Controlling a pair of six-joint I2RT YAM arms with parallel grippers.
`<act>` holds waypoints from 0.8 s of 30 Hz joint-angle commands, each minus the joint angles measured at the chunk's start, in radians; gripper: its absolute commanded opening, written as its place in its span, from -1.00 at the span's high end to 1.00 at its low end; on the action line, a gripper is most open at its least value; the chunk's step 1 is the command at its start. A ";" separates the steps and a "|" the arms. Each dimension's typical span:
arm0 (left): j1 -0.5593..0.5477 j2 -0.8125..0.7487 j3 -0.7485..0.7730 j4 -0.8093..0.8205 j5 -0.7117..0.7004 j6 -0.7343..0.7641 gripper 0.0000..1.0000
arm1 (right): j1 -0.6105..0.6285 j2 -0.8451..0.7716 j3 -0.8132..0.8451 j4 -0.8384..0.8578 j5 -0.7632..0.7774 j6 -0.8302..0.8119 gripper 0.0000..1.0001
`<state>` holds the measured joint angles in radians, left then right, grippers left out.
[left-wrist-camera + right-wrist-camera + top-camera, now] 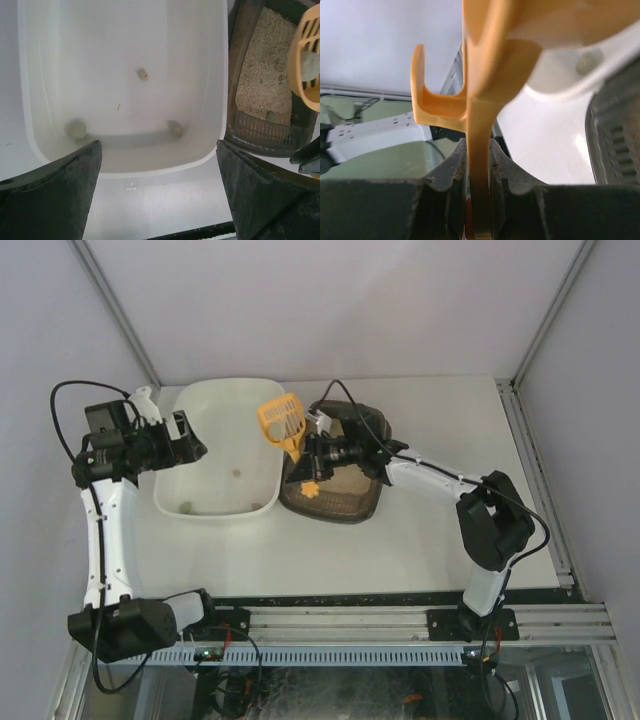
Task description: Clean the litter box
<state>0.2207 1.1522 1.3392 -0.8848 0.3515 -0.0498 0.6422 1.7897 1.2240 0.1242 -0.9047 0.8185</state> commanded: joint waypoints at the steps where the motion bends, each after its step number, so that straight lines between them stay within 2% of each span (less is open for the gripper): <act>1: 0.091 0.046 0.121 -0.086 0.089 -0.016 -0.99 | 0.109 0.026 0.269 -0.452 0.317 -0.327 1.00; 3: 0.137 0.106 0.195 -0.125 0.031 -0.071 -0.99 | 0.154 0.083 0.386 -0.614 0.432 -0.392 1.00; 8: 0.153 0.262 0.381 -0.267 -0.232 -0.113 -0.99 | 0.240 0.216 0.627 -0.861 0.669 -0.473 1.00; 13: 0.172 0.234 0.359 -0.238 -0.212 -0.099 -0.99 | 0.376 0.325 0.815 -1.055 1.093 -0.580 1.00; 16: 0.174 0.209 0.315 -0.196 -0.214 -0.110 -0.99 | 0.444 0.379 0.874 -1.096 1.324 -0.654 1.00; 20: 0.175 0.177 0.241 -0.151 -0.192 -0.126 -1.00 | 0.524 0.419 0.869 -1.061 1.603 -0.780 1.00; 24: 0.175 0.180 0.224 -0.149 -0.180 -0.119 -0.99 | 0.568 0.449 0.856 -1.006 1.760 -0.876 1.00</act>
<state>0.3897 1.3575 1.5848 -1.0779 0.1543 -0.1566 1.1755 2.2314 2.0506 -0.9249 0.5510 0.0963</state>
